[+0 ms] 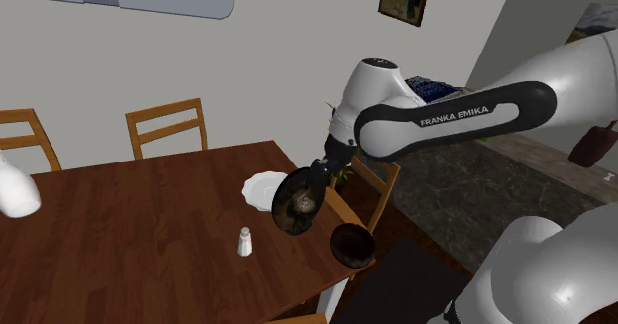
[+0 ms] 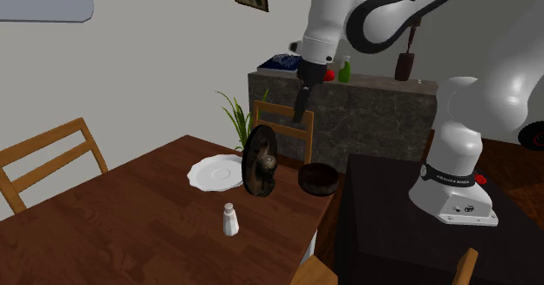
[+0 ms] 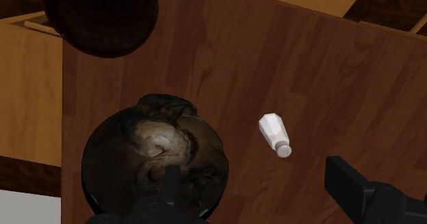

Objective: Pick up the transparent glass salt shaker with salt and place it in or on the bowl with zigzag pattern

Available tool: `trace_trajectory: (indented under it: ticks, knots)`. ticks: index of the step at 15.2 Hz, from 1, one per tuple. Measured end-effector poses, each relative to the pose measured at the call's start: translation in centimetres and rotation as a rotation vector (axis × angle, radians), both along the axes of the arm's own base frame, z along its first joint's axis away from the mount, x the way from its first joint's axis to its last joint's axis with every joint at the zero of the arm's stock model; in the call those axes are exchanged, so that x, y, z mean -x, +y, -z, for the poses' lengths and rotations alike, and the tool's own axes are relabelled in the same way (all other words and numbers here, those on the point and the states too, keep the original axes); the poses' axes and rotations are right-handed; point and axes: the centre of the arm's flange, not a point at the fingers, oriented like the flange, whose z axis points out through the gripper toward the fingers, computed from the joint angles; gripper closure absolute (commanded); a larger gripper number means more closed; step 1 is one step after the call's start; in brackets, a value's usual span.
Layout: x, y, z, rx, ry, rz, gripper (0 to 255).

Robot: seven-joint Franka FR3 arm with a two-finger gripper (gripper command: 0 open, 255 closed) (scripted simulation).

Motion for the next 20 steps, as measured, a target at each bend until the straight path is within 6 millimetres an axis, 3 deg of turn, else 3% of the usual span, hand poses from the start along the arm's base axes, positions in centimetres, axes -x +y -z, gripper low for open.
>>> trace_trajectory:
  ticks: [14,20]
  knots:
    - [-7.8,5.8,15.4,-0.065,-0.029,0.106,0]
    - [-12.3,7.9,21.7,-0.093,-0.041,0.153,0]
